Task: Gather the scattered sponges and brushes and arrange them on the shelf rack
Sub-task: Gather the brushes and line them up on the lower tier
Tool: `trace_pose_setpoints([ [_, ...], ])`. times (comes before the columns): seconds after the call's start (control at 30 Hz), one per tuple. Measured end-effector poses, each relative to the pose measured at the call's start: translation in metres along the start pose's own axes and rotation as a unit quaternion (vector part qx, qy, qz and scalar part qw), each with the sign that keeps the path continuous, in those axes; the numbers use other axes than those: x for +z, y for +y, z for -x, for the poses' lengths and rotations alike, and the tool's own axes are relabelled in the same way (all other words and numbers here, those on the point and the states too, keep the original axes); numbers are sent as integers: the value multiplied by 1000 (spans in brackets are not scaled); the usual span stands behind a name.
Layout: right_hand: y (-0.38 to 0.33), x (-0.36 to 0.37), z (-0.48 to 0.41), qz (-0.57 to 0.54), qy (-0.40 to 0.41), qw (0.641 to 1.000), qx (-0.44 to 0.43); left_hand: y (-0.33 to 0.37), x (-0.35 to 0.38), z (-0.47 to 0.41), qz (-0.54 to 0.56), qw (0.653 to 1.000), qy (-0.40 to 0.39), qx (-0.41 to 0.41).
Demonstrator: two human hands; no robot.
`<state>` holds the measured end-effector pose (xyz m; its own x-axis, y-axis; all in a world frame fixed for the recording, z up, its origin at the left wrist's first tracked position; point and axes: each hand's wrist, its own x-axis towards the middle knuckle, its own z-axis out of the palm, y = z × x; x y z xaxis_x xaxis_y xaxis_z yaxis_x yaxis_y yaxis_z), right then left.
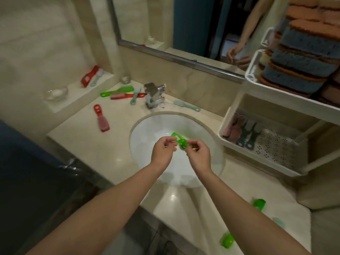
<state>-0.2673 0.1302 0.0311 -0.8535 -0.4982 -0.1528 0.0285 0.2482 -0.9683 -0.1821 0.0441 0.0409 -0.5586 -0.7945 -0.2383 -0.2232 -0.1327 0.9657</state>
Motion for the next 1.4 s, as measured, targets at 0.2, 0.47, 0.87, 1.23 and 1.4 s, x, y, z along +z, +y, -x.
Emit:
trace_pose_setpoints([
  [0.2,-8,76,29,33,-139,990,-5,-26,-89,17,25,991,127,-44],
  [0.47,-7,187,90,80,-298,951,-30,-72,-205,67,68,946,305,-89],
  [0.87,31,313,232,151,-456,877,12,-161,-360,185,86,901,387,-176],
  [1.23,115,434,343,207,-452,863,97,-275,-510,248,66,887,382,-252],
  [1.4,170,486,349,222,-435,865,120,-343,-543,241,57,888,355,-286],
])
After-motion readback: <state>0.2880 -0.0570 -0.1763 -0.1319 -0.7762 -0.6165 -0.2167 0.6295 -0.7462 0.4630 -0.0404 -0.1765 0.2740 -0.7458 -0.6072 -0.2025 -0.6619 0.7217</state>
